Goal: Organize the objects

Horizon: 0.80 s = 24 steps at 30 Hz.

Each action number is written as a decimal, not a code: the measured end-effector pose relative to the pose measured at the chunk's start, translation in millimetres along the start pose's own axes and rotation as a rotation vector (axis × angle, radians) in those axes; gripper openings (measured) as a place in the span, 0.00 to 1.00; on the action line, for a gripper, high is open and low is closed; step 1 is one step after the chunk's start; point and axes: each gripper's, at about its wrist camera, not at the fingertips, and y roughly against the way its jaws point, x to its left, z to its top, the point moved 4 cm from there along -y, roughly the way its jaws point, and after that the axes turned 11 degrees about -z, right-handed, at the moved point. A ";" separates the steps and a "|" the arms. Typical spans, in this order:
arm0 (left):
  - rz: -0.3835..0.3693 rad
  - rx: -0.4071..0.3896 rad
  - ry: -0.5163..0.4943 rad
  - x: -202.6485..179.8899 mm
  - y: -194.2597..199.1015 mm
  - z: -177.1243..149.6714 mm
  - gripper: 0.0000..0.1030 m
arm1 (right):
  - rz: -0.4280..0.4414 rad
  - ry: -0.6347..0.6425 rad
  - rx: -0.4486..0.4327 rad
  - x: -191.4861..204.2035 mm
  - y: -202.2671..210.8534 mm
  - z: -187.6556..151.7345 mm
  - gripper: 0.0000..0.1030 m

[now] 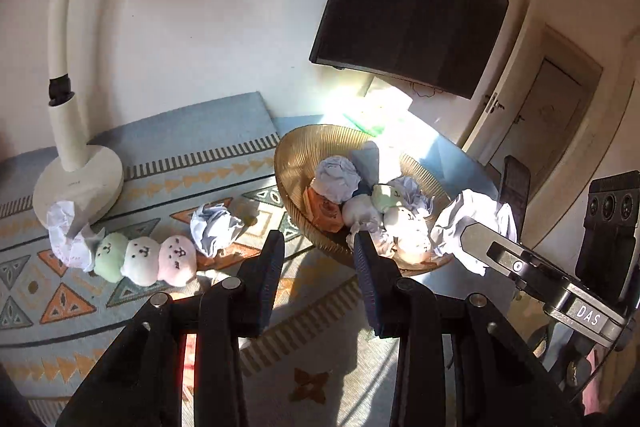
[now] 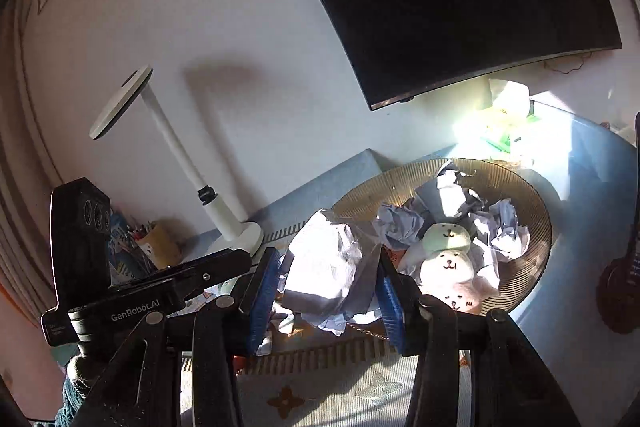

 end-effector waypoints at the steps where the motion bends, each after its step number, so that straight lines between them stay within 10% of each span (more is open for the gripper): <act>1: -0.008 -0.001 -0.011 -2.1 -5.3 8.2 0.32 | 0.005 -0.001 0.003 -1.6 -0.4 4.2 0.44; 13: 0.118 0.019 0.120 87.6 63.6 -33.3 0.41 | -0.122 0.065 -0.048 1.4 -31.5 21.8 0.51; 17: 0.034 0.092 0.186 97.4 51.8 -54.4 0.47 | -0.379 0.140 0.008 -1.9 -55.7 16.7 0.70; 19: 0.030 0.155 0.199 97.9 34.1 -68.5 0.62 | -0.305 0.088 -0.001 -2.8 -41.6 8.5 0.71; 24: 0.129 0.209 0.170 102.5 2.7 -93.0 0.61 | -0.109 0.070 0.032 25.1 -17.6 -26.7 0.87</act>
